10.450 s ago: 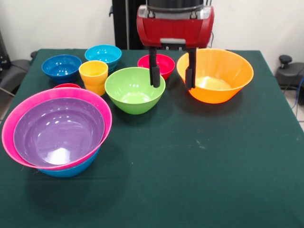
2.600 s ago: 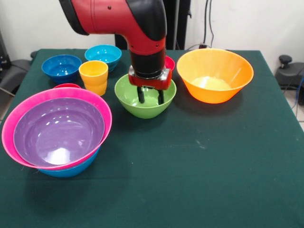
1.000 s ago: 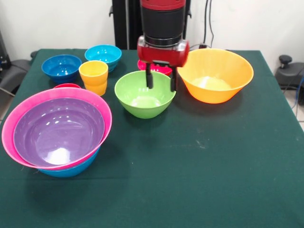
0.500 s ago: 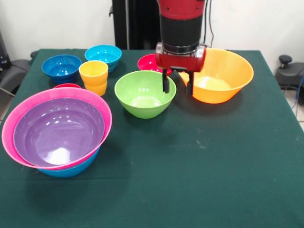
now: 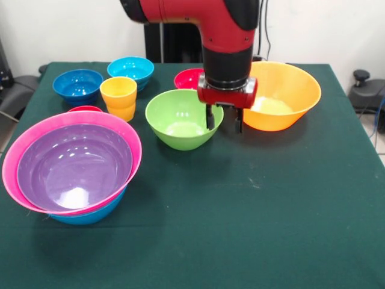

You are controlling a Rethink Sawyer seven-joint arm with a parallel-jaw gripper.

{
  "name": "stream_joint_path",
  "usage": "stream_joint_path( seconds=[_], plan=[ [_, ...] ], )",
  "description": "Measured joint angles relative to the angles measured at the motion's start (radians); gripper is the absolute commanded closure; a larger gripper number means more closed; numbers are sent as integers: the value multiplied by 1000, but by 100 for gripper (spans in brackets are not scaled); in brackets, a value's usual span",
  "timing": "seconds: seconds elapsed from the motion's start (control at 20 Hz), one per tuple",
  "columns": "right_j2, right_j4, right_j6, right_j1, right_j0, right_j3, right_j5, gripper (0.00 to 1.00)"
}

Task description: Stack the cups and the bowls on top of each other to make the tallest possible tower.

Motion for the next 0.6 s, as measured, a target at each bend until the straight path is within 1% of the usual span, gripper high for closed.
stream_joint_path(
  seconds=[0.25, 0.5, 0.55, 0.6],
  plan=[
    [-2, 0, 0, 37, 0, -16, 0, 0],
    [-3, 0, 0, 49, -1, -16, -12, 0],
    [-6, 0, 0, 51, -1, -16, -21, 100],
    [-6, 0, 0, 52, -1, -16, -22, 100]
  ],
)
